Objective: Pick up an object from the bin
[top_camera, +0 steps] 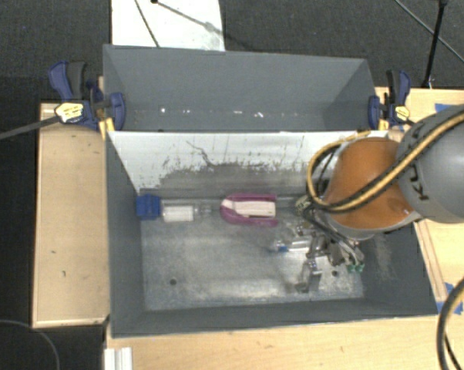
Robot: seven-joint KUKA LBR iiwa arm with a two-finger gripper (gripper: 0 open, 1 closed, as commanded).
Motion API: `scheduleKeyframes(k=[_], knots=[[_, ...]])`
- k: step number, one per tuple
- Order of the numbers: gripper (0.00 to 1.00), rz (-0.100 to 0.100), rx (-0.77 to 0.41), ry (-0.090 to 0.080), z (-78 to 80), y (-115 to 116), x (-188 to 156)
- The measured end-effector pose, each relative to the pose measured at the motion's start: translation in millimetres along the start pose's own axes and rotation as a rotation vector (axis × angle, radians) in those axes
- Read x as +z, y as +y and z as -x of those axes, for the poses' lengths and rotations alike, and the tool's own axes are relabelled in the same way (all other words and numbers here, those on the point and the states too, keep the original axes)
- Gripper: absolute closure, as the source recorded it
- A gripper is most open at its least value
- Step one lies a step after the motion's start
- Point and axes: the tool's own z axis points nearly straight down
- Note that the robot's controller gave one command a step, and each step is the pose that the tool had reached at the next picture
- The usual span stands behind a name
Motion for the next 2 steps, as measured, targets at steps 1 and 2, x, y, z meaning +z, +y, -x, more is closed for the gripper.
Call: scheduleKeyframes(k=[1, 2], knots=[[0.00, -0.001, -0.011, -0.002, 55.1, -62.6, 13.6], [1.00, 0.002, -0.011, 0.003, 53.1, -59.2, 14.1]])
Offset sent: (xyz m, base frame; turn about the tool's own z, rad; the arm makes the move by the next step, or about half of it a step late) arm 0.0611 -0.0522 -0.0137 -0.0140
